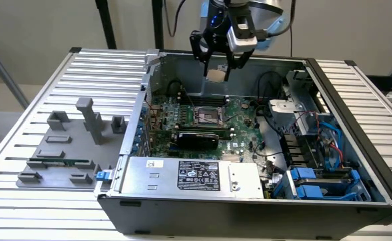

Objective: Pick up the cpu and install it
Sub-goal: 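Place the cpu into insertion slot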

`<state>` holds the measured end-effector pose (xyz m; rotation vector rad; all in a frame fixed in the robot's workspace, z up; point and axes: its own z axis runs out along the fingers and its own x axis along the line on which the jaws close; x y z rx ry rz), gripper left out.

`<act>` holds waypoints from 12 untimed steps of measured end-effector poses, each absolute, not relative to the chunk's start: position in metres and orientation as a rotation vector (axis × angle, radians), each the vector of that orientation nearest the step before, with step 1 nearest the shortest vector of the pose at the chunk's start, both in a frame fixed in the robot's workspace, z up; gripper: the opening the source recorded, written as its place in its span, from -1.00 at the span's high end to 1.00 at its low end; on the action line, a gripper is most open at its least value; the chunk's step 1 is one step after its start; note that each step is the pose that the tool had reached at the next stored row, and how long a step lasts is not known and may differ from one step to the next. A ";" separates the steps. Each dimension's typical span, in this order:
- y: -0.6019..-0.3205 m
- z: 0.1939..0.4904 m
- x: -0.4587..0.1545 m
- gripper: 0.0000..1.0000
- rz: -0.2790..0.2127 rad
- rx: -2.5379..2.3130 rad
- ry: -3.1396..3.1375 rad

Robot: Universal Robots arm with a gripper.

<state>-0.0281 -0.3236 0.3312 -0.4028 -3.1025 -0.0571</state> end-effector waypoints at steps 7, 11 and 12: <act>-0.324 0.330 -0.028 -0.09 -0.057 -0.590 -3.075; -0.324 0.329 -0.028 -0.09 -0.056 -0.698 -3.054; -0.324 0.329 -0.028 -0.09 -0.056 -0.724 -3.048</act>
